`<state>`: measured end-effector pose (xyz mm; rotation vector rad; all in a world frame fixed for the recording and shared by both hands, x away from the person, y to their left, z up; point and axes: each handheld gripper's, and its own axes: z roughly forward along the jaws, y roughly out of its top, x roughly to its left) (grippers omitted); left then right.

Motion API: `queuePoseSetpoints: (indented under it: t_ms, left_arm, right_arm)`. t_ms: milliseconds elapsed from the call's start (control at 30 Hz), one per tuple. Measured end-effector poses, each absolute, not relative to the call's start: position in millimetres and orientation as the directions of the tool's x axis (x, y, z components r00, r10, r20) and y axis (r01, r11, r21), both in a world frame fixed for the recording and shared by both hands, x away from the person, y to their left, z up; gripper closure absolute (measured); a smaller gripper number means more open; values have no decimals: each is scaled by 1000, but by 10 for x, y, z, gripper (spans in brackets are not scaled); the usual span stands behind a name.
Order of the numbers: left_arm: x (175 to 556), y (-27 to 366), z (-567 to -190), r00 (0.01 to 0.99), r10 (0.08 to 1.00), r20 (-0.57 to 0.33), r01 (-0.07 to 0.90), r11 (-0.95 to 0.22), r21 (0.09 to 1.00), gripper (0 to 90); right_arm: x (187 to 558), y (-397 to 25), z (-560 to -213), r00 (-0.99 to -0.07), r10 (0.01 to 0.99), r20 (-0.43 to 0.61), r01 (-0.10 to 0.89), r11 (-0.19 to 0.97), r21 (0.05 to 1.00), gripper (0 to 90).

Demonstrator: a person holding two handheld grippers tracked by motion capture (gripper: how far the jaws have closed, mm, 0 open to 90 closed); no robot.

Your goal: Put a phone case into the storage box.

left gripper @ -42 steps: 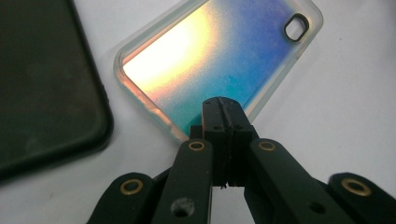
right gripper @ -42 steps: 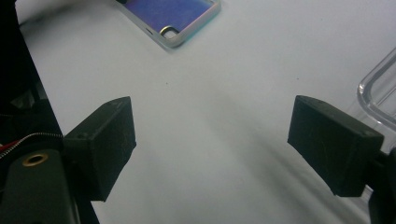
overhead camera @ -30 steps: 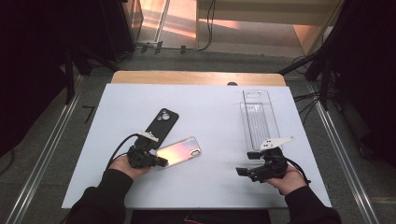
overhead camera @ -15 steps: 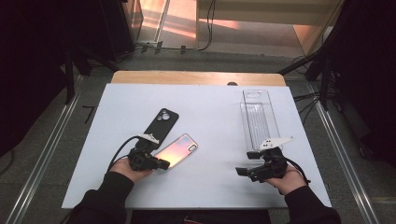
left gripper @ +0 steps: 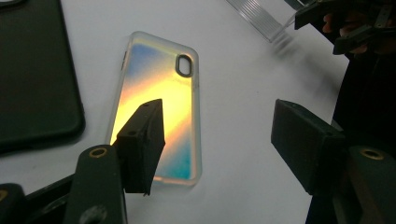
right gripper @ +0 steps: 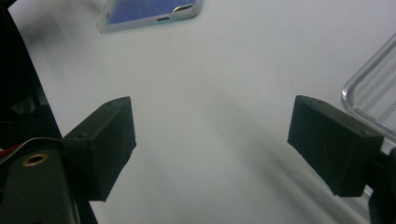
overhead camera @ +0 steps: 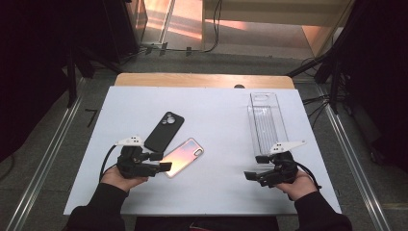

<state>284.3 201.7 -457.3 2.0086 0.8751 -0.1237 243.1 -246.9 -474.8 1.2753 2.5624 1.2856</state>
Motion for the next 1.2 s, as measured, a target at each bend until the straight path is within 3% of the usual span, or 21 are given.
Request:
queuePoseSetpoints:
  t_ms: [400, 767, 1200]
  left_arm:
    - [2667, 2160, -4649, 762, 529, -374, 599, -355, 718, 300]
    - [2726, 2149, -4642, 737, 543, -401, 638, -365, 678, 301]
    - [2933, 1999, -4512, 747, 543, -382, 617, -353, 704, 276]
  right_arm:
    - [2392, -2499, -4717, -677, 655, 337, 654, 324, 683, 134]
    - [2395, -2477, -4748, -683, 648, 337, 660, 349, 666, 134]
    - [2393, -2466, -4752, -681, 651, 336, 662, 352, 661, 134]
